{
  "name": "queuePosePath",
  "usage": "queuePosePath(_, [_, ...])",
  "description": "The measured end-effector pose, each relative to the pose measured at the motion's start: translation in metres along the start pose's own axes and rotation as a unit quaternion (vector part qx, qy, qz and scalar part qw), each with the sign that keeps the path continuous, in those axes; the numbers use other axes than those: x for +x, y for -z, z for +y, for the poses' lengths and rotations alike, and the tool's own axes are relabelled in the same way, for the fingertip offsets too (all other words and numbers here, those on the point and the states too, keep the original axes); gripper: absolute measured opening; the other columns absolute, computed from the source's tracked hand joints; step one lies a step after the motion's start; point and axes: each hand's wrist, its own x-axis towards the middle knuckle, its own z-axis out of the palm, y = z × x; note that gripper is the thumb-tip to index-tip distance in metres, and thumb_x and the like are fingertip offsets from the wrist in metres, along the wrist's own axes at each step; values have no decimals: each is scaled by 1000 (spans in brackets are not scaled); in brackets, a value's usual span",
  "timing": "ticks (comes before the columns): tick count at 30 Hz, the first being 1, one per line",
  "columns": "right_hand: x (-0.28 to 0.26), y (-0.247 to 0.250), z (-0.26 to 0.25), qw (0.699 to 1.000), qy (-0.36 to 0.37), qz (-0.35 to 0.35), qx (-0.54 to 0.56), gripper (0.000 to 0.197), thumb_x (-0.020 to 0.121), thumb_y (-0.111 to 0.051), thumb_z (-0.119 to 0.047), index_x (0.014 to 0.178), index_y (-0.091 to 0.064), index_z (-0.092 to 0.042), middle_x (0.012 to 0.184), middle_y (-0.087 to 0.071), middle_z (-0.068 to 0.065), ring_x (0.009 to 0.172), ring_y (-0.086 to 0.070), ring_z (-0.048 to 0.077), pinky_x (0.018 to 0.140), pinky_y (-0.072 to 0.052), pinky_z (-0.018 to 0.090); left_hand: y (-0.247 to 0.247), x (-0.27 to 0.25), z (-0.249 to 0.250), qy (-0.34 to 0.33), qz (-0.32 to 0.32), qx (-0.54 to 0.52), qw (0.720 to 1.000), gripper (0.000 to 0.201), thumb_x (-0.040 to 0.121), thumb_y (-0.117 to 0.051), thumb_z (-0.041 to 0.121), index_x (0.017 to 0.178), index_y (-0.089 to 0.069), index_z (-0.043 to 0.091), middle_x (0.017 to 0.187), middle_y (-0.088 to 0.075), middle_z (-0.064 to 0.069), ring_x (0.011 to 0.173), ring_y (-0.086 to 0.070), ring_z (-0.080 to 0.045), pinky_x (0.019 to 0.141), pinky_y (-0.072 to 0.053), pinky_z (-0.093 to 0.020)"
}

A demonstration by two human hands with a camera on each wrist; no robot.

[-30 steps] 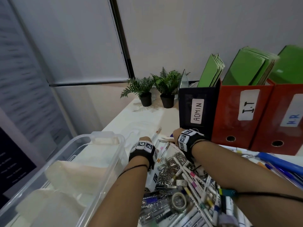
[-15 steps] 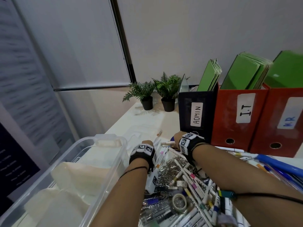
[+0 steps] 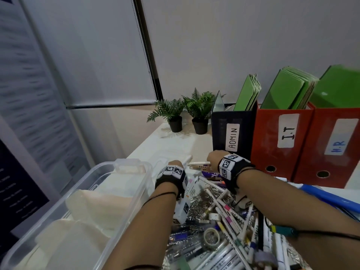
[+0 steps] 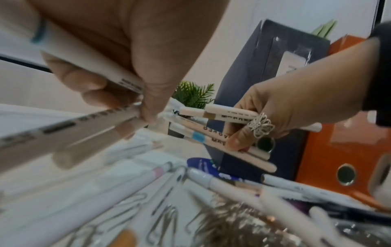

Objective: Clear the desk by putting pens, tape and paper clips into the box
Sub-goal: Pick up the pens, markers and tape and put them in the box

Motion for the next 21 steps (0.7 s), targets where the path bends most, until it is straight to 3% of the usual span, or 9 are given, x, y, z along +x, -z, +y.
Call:
queuePosePath(5, [-16,9,2,998,-6,30,59,26,88,-56,-31,104,-67,-13,90,-63,4,76,-57,21,64,-42,27,12,6,4,20,52,-71,996,46,92,-51,18,136,-41,8,115,-61,-14,107,-60,-28,80,-48,-31])
queuePosePath(9, [-33,28,-1,988,1,47,145,19,92,-50,-30,95,-61,-15,102,-66,9,91,-62,27,71,-44,30,44,-2,6,70,107,-153,980,31,94,-50,19,118,-45,0,116,-60,-14,108,-60,-30,89,-49,-37])
queuePosePath(13, [-53,56,-20,979,31,71,191,22,93,-53,-19,106,-62,-4,110,-67,13,102,-62,29,77,-47,31,88,-19,-2,46,176,-183,966,21,97,-46,15,114,-50,2,110,-63,-15,99,-63,-30,84,-51,-37])
queuePosePath(18, [-71,78,-61,961,77,89,251,27,92,-55,-23,107,-65,-3,105,-70,11,97,-65,28,74,-48,30,133,-45,-45,58,259,-310,913,26,96,-49,20,109,-58,-1,106,-67,-16,96,-65,-32,84,-55,-39])
queuePosePath(21, [-77,89,-94,952,110,97,269,30,88,-62,-30,101,-68,-3,97,-72,9,78,-64,22,64,-46,28,148,-64,-83,54,274,-416,865,17,96,-49,17,101,-55,2,98,-67,-13,86,-66,-30,78,-57,-42])
